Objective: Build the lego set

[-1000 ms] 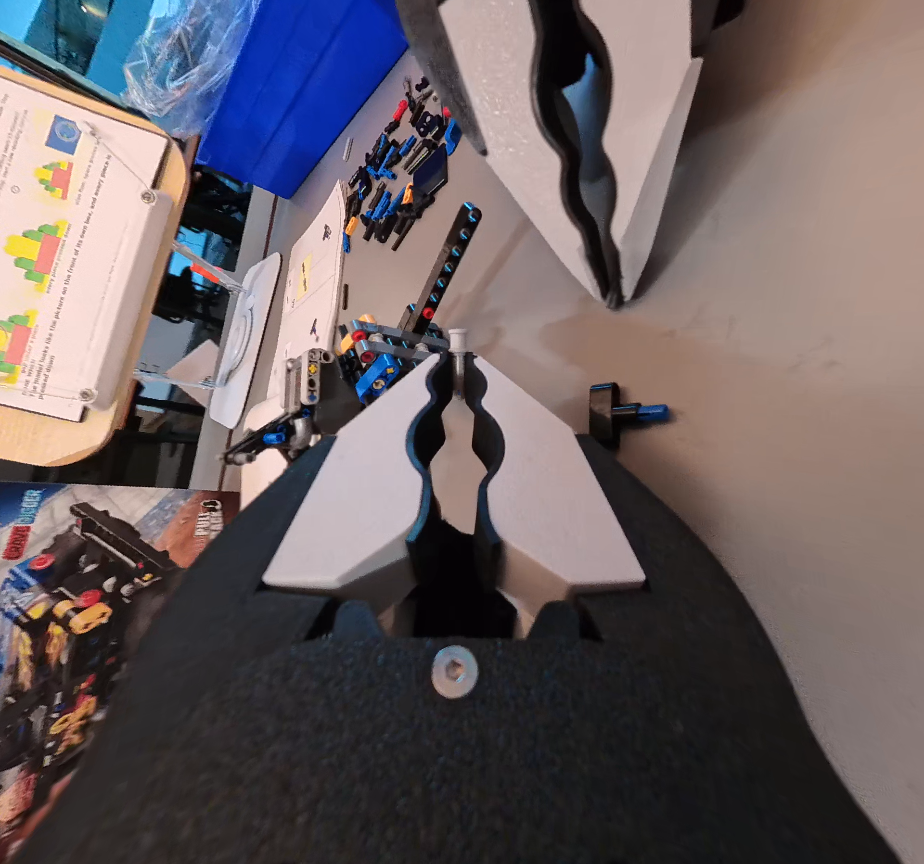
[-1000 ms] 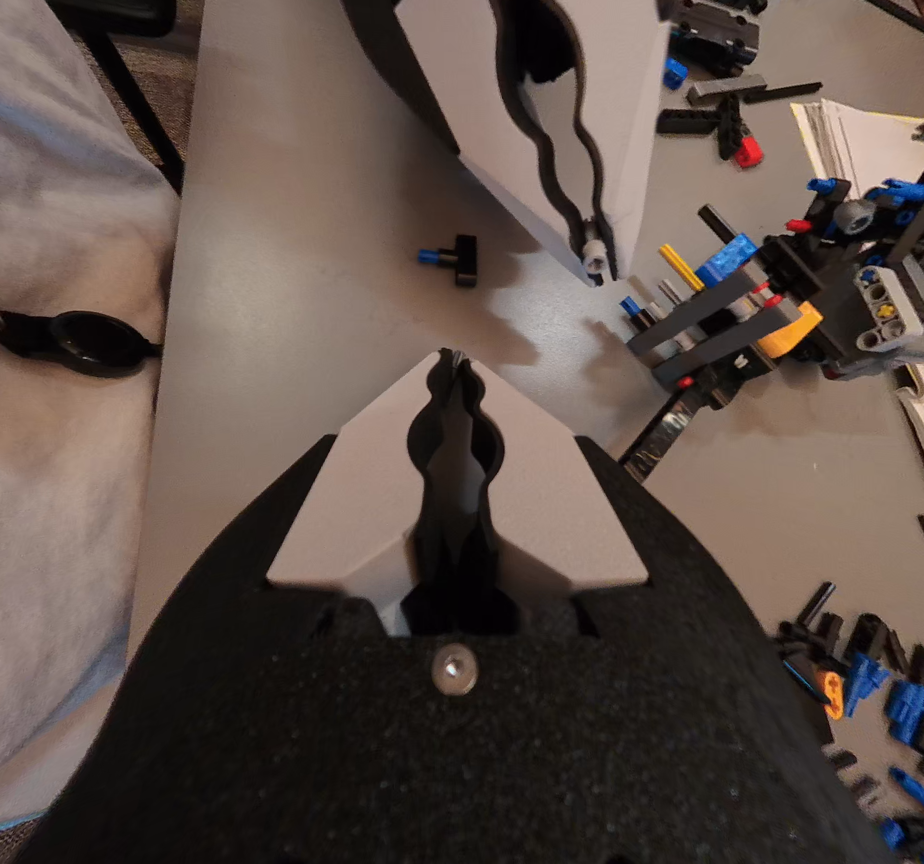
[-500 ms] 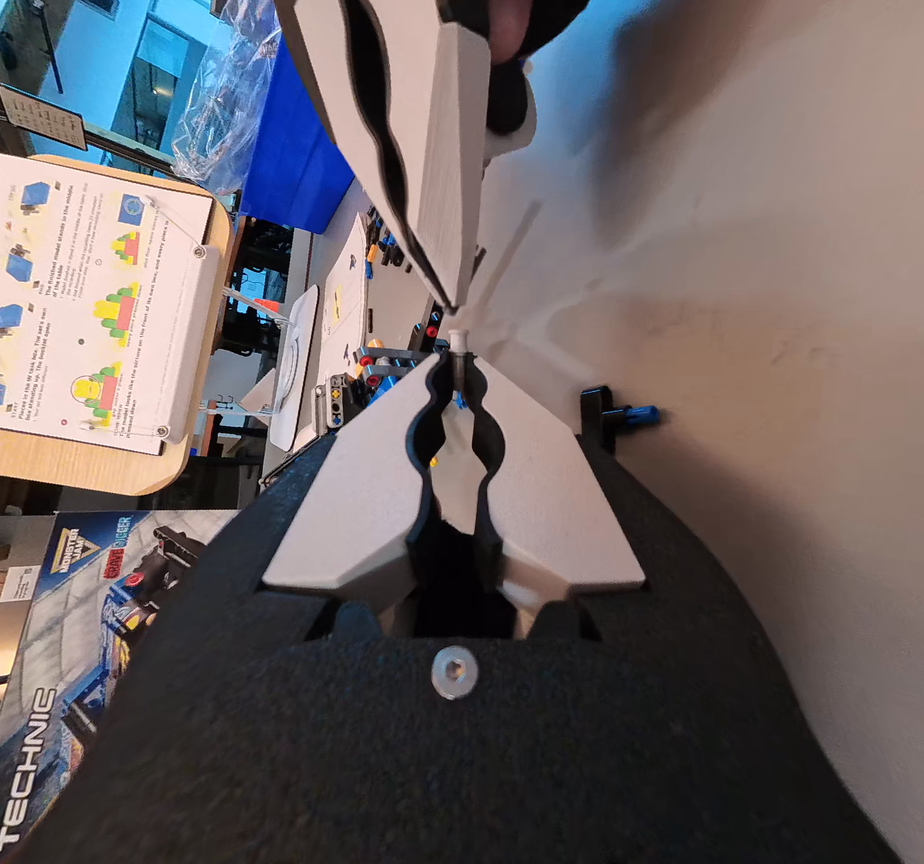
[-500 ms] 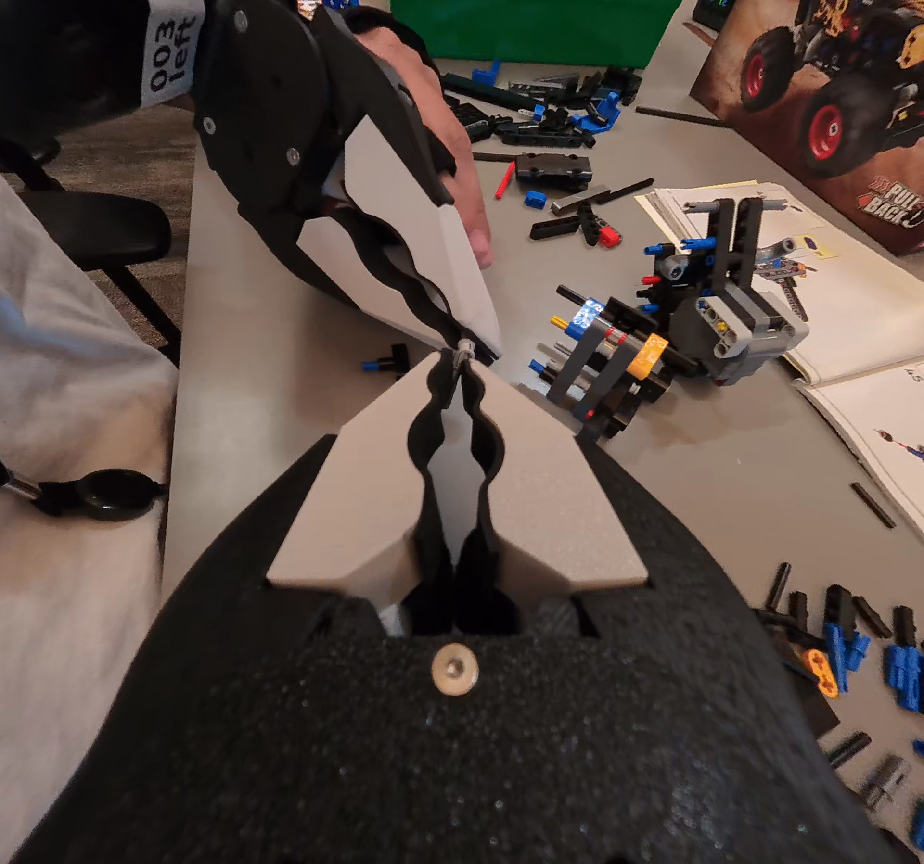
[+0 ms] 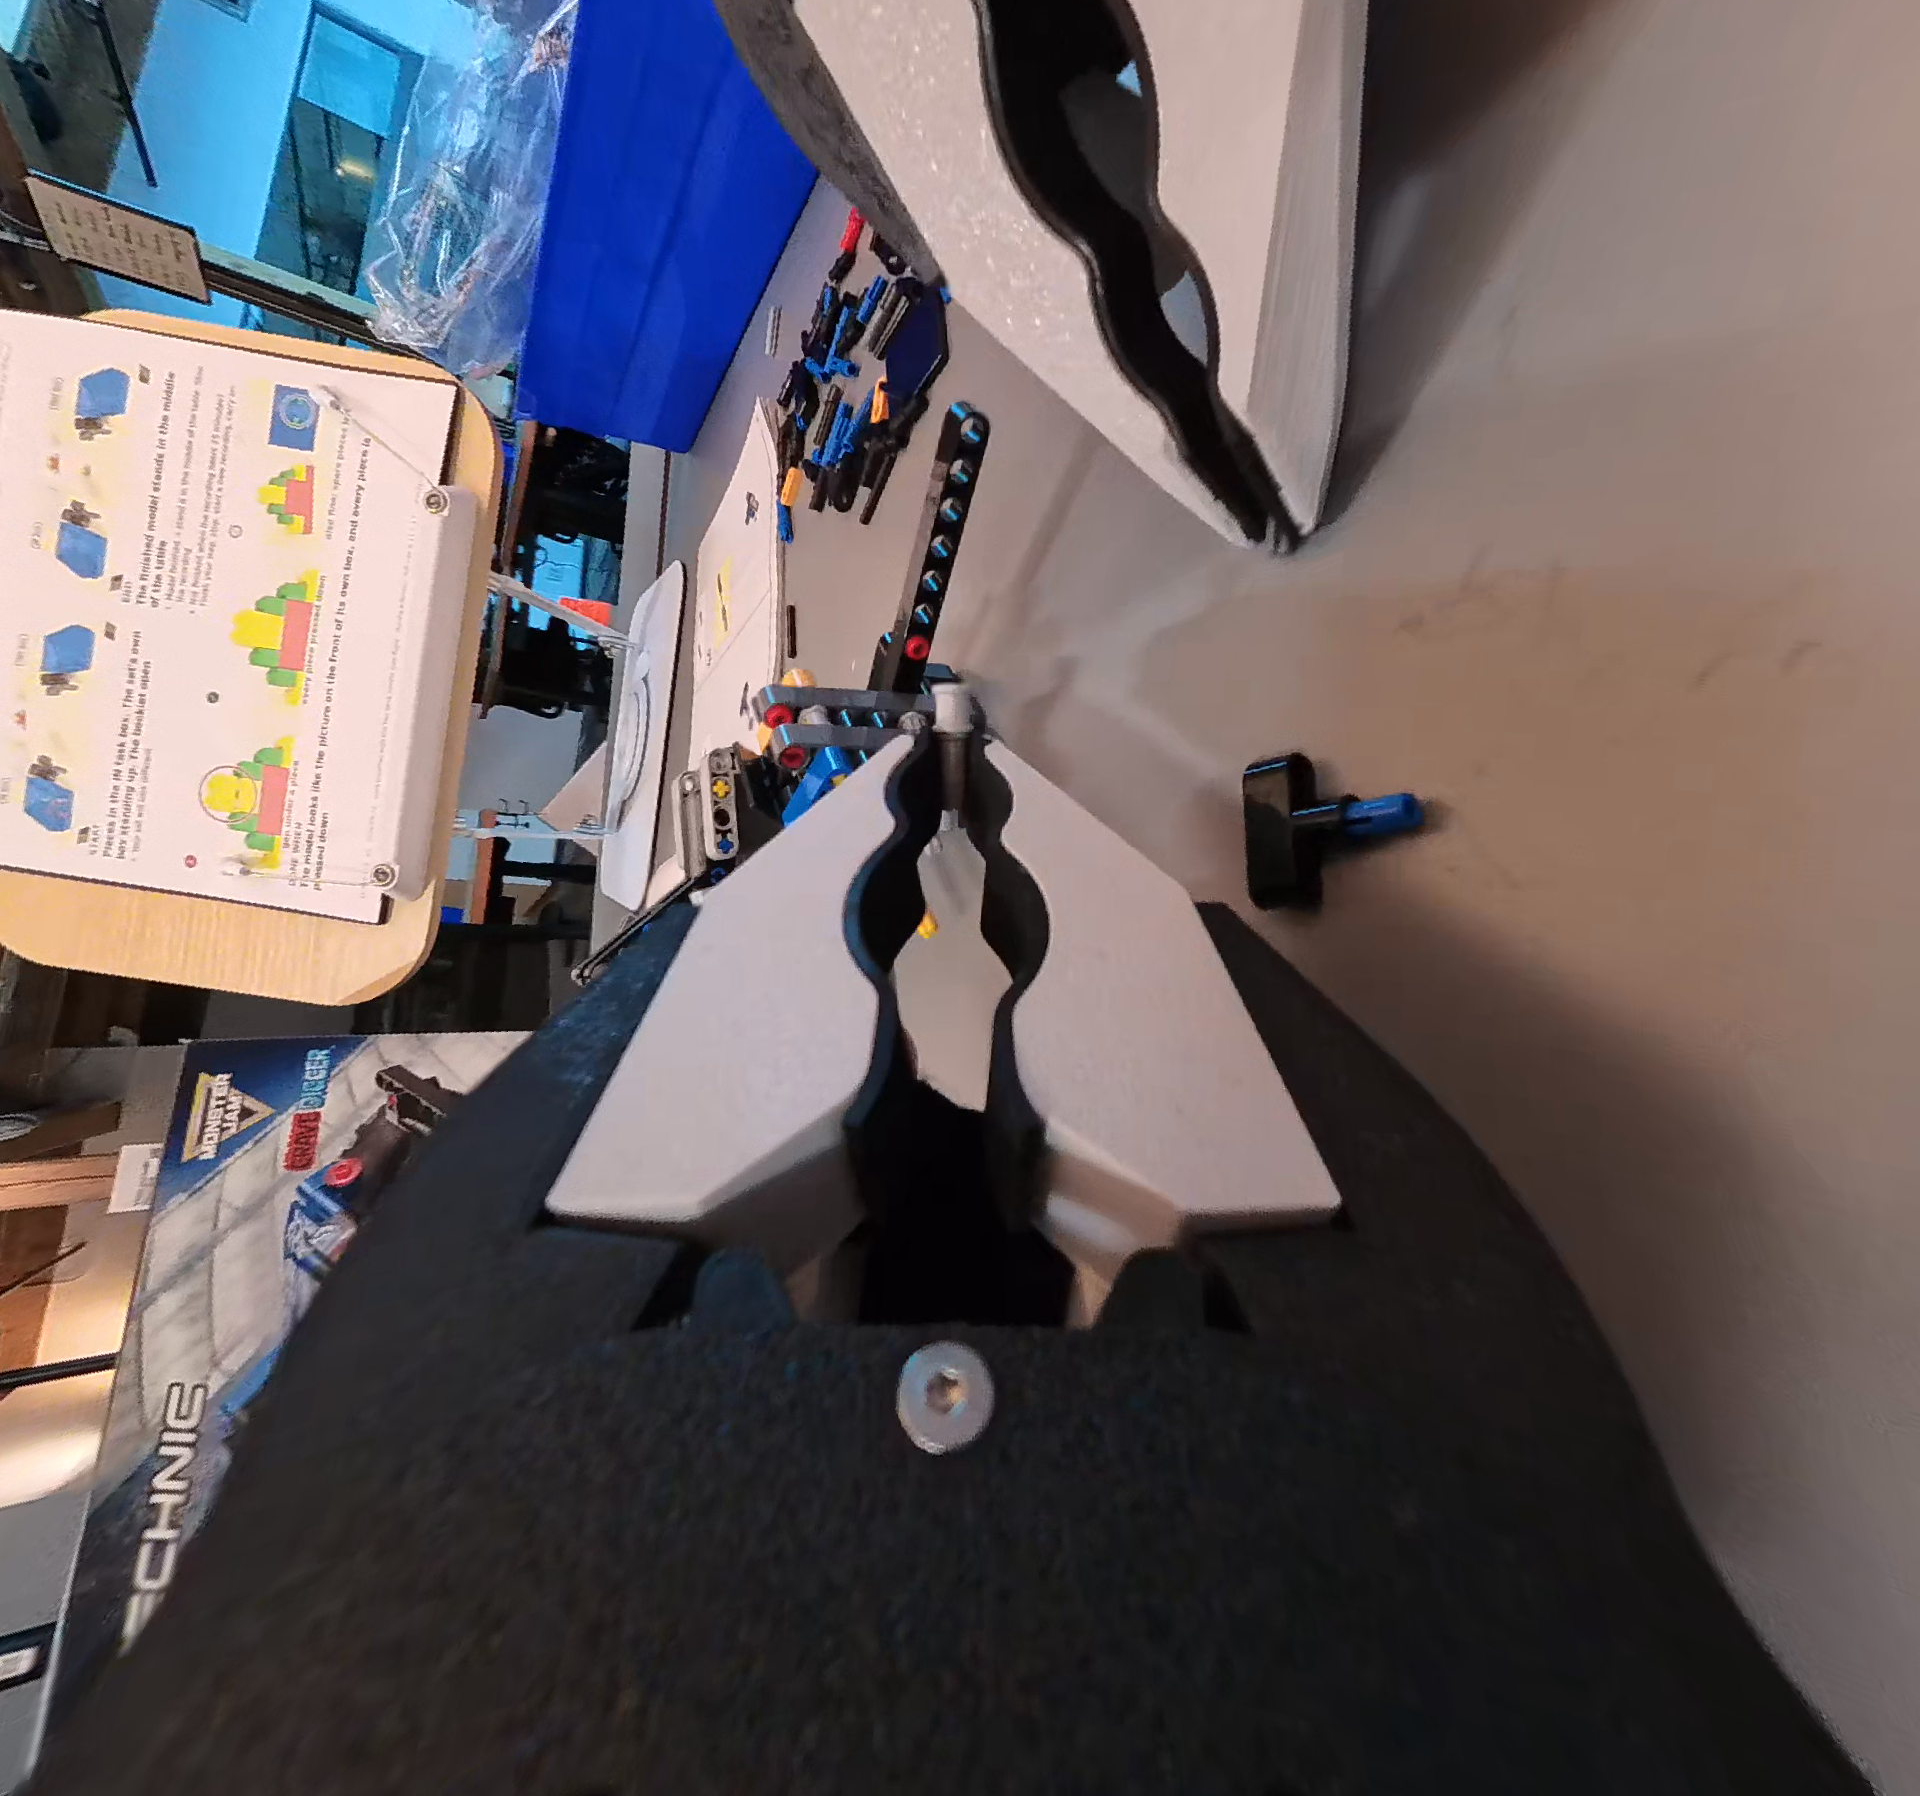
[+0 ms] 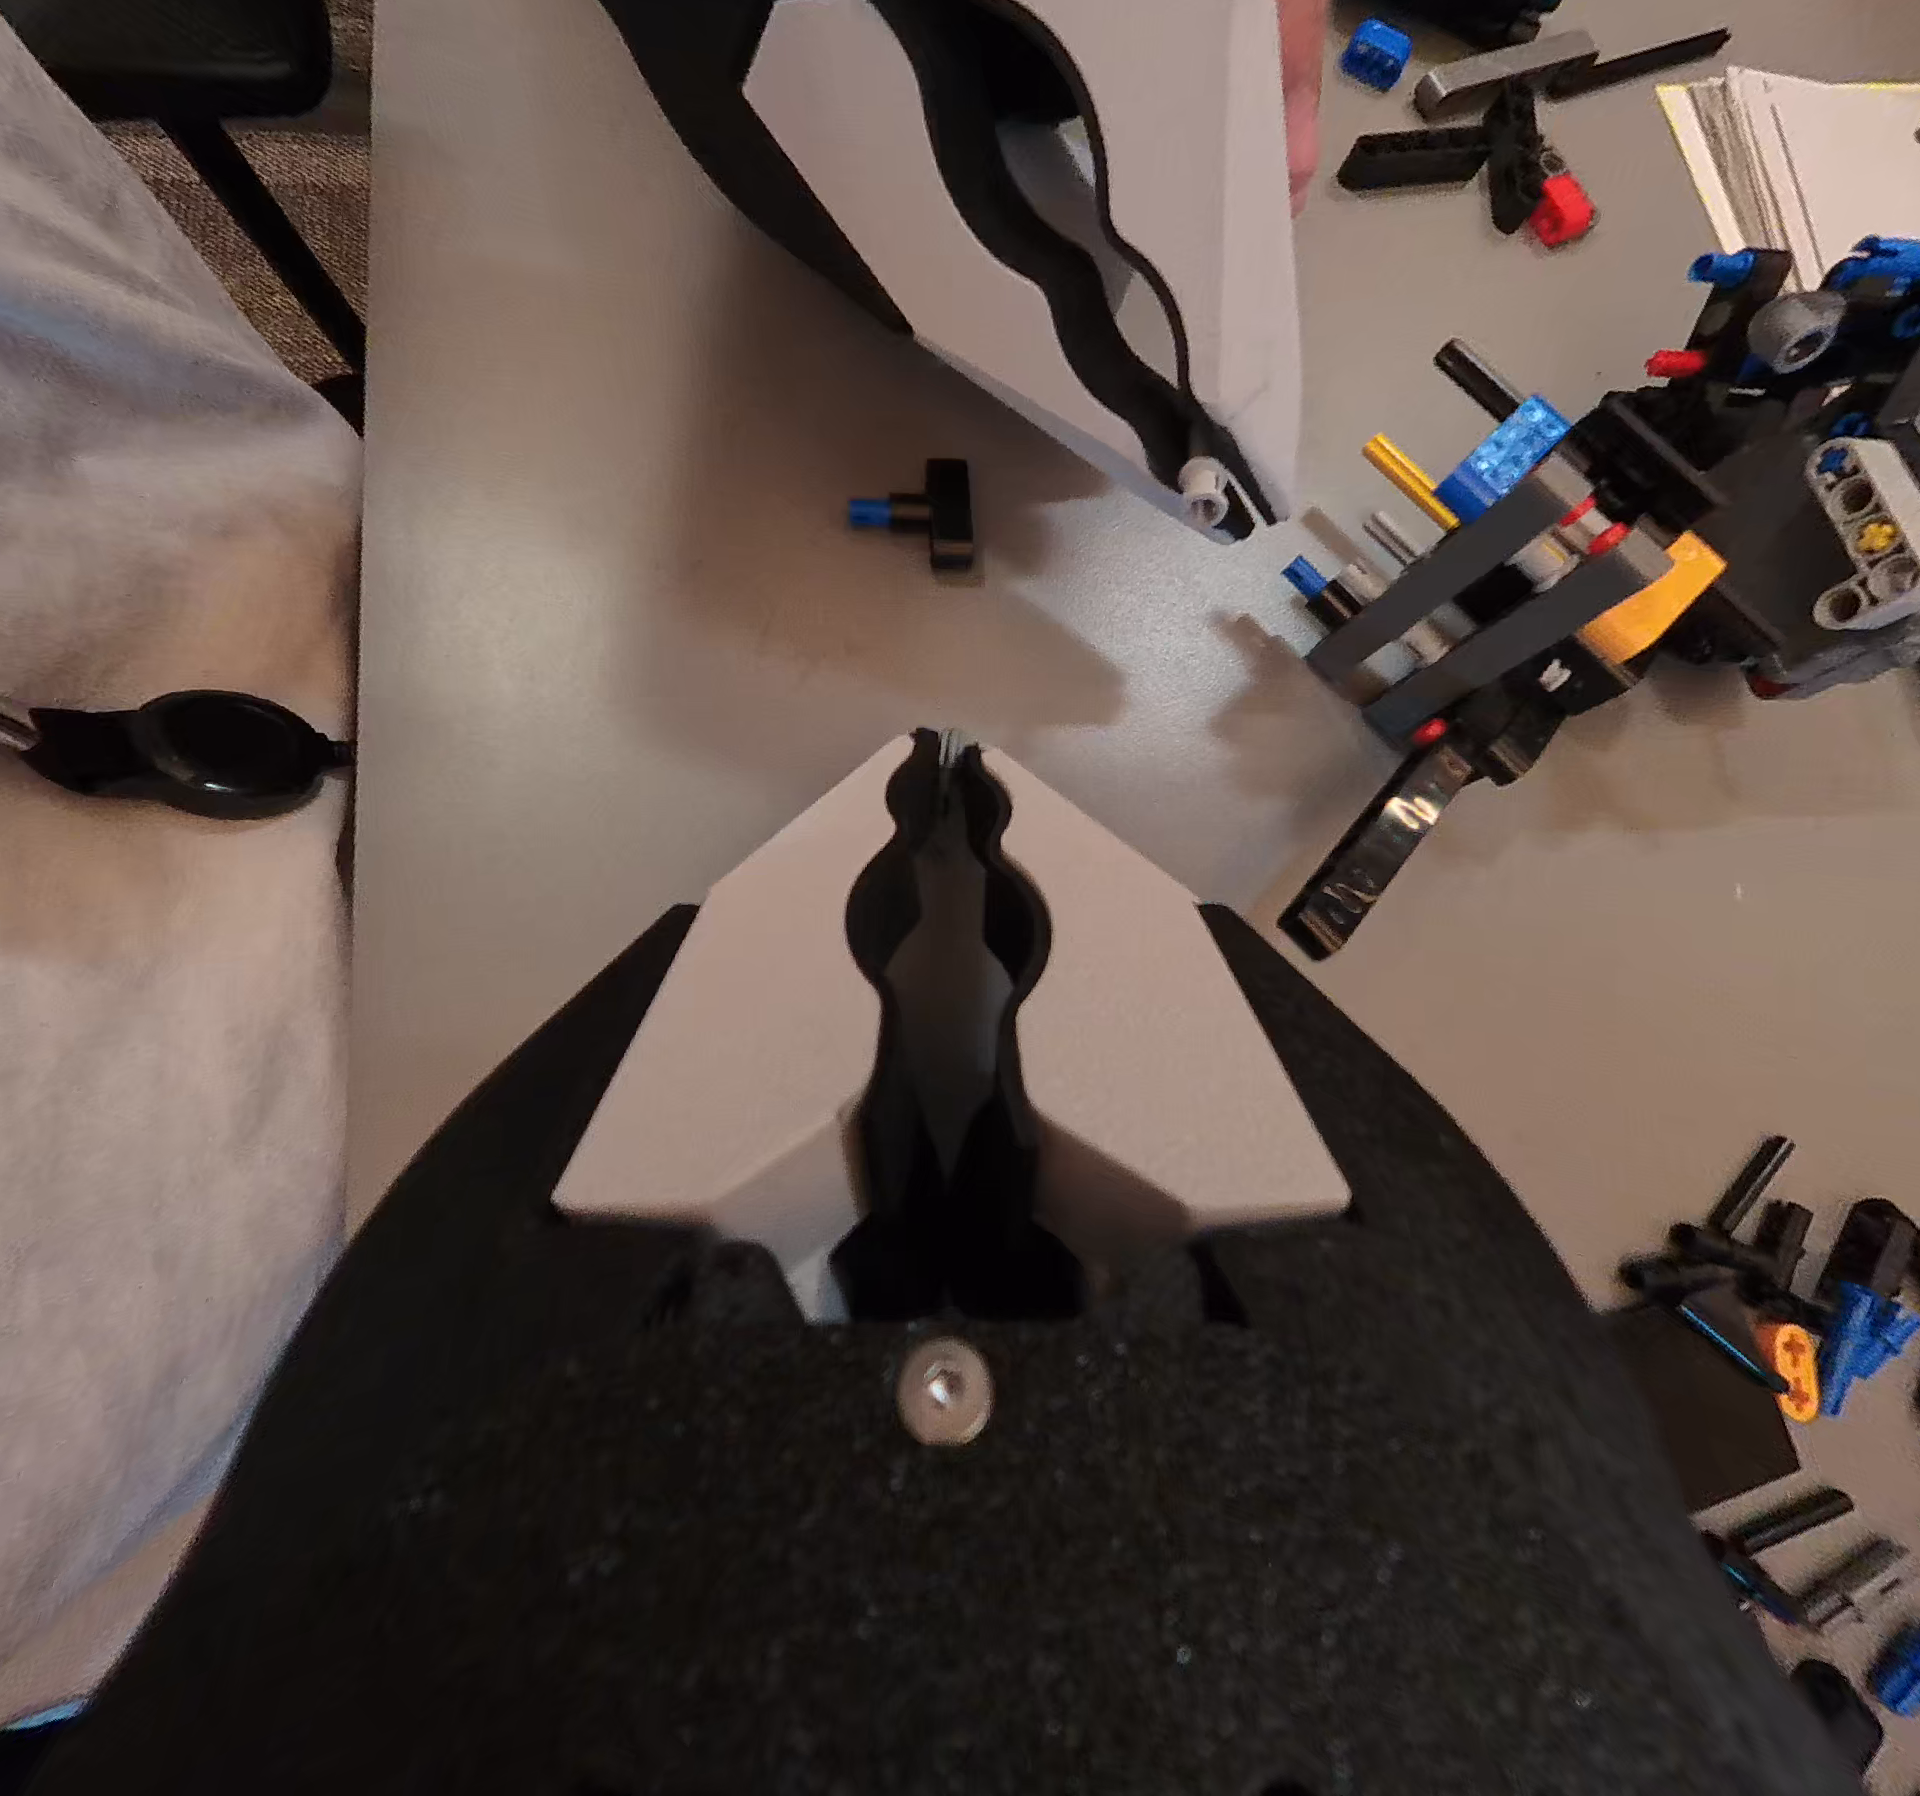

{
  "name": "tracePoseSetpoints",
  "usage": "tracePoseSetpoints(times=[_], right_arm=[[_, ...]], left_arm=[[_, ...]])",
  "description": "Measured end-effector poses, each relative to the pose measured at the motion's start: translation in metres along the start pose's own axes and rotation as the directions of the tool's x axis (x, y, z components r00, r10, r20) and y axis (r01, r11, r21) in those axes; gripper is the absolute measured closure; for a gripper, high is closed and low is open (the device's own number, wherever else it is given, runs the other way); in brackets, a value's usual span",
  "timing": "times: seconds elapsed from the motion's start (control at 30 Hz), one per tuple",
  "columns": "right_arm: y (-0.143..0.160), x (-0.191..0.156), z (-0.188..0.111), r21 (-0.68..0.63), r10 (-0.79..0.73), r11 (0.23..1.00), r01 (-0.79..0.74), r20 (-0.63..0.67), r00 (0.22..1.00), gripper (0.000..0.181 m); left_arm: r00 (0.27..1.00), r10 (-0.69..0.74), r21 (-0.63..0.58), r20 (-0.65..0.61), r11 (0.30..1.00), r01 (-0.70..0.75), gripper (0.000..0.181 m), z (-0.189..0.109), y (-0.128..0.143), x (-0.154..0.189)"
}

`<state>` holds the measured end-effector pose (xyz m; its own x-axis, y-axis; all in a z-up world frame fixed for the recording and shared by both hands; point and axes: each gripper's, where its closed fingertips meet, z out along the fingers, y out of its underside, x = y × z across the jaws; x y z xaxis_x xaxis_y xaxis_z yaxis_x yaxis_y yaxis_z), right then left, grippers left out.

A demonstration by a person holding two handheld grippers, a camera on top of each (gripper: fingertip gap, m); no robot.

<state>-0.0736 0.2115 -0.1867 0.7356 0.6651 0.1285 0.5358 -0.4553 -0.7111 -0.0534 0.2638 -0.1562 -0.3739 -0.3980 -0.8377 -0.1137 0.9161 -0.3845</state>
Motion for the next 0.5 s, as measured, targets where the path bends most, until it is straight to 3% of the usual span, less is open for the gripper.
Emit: tracePoseSetpoints(times=[0.23, 0.5], right_arm=[[0.001, 0.0, -0.012, 0.062, 0.041, 0.997, -0.037, -0.067, 0.997, 0.172], [0.005, 0.002, -0.006, 0.037, 0.001, 0.999, 0.002, -0.082, 0.997, 0.174]], left_arm=[[1.0, 0.001, -0.001, 0.002, 1.0, -0.001, 0.179, -0.001, 0.0, -0.001], [1.0, 0.012, 0.01, -0.006, 1.0, -0.012, 0.179, -0.001, -0.004, 0.003]])
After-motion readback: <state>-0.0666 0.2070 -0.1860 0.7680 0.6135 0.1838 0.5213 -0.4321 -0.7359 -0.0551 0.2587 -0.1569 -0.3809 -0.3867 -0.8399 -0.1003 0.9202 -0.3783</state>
